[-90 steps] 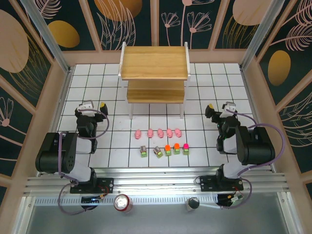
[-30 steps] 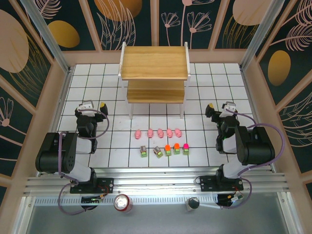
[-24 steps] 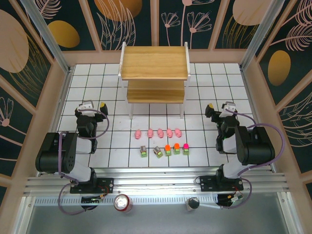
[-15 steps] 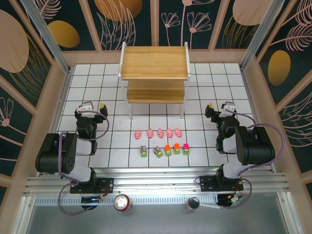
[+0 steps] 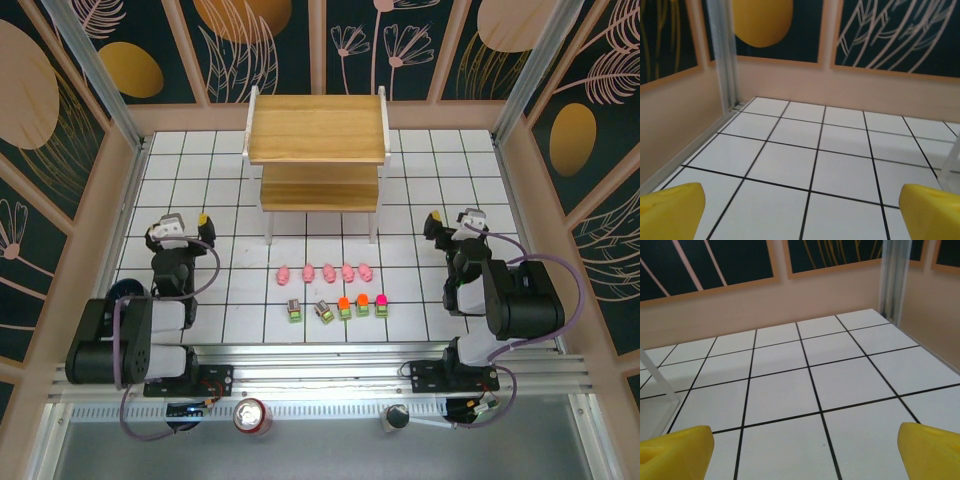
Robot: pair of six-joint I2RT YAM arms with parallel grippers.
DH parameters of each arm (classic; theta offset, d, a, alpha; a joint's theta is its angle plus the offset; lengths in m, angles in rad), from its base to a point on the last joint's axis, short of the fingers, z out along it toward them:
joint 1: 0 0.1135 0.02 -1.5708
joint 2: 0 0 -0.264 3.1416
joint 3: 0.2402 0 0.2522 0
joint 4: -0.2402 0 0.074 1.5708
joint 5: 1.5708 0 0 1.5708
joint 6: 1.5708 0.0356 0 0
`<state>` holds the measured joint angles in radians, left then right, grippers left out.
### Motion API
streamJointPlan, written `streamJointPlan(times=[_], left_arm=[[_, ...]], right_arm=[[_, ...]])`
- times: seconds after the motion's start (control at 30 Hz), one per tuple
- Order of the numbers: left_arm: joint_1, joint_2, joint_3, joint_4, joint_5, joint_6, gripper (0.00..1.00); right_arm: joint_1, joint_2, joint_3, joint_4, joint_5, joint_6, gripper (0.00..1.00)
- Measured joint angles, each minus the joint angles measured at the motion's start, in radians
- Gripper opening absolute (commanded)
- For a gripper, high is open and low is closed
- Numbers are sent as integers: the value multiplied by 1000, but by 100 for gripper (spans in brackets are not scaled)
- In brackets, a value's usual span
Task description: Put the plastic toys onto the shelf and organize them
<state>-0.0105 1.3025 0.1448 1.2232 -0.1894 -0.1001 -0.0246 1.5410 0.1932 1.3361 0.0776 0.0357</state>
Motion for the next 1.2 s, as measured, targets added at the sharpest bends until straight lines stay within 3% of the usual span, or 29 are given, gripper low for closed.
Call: streamJointPlan(times=[0.2,0.33,0.57,0.7,1.0,1.2], left_arm=[[-81,-195,48,-171,-140,-51,99],[-128,-243,119,-312,-202,-109,99],[-159,-326,245,-583,-191,-233,99],[-229,-396,288,-694,-163,-250,99],[-455,-465,315,-869,-148,-256,99],[-509,-497,309,-949,-148,-259,99]], right_arm=[[48,-124,12,-110,112,-4,96],[86,-206,68,-239,213,2,98],[104,-336,317,-684,369,178,99],[121,-396,433,-937,378,313,99],[398,-554,478,-1335,435,390,99],[513,-633,481,-1513,446,422,99]])
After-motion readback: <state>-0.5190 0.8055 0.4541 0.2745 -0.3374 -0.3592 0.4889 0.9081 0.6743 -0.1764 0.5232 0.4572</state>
